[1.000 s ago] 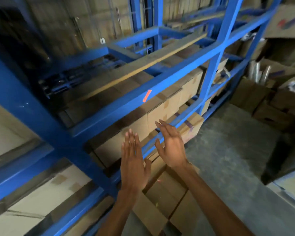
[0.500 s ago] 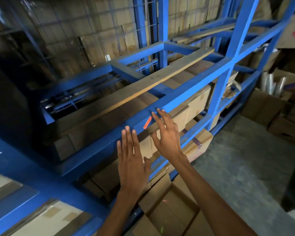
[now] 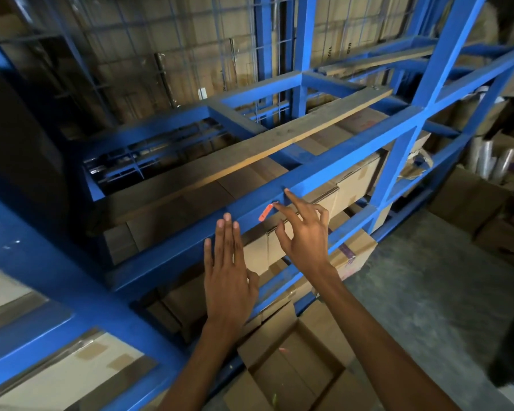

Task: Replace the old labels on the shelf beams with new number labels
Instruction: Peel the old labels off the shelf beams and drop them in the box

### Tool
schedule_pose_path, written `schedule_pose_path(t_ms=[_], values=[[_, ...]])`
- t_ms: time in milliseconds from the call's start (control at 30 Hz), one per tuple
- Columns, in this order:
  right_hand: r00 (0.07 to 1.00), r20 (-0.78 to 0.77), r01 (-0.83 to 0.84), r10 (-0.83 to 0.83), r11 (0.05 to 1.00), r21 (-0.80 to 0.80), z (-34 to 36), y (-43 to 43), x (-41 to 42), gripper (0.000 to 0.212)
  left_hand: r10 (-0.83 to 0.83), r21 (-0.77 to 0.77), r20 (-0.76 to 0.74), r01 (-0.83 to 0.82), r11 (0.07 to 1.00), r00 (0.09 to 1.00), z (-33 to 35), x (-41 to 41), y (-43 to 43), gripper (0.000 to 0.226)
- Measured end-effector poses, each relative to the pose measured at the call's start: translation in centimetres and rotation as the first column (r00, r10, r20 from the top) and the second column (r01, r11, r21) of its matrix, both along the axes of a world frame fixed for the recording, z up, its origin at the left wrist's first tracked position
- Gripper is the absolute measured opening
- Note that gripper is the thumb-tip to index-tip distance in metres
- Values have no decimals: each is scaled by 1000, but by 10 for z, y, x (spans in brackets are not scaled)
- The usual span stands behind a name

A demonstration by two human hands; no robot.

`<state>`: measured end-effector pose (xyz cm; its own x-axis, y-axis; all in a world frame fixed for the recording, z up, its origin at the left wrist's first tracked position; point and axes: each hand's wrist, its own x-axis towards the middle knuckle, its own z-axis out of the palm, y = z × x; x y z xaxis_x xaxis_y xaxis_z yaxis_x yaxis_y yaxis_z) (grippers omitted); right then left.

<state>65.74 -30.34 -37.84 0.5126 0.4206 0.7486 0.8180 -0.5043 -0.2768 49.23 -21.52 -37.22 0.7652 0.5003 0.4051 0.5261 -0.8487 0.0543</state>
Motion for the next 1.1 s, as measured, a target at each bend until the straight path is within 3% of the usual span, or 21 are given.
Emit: schedule_pose_path(t_ms=[167, 400, 800, 1100], values=[[1000, -2, 15, -16, 999, -48, 17, 5, 10, 19, 0, 25, -4, 0, 1000, 1000, -1, -1, 0, 101], [1000, -5, -18, 18, 994, -104, 33, 7, 13, 16, -23, 45, 2, 23, 999, 1000, 4, -4, 4, 98], [928, -361, -13, 89, 978, 207, 14, -13, -73, 8, -23, 10, -41, 24, 1000, 999, 2, -21, 6, 100], [863, -428, -157, 269, 947, 280, 29, 13, -125, 12, 126, -74, -8, -126, 989, 992, -8, -103, 13, 109]])
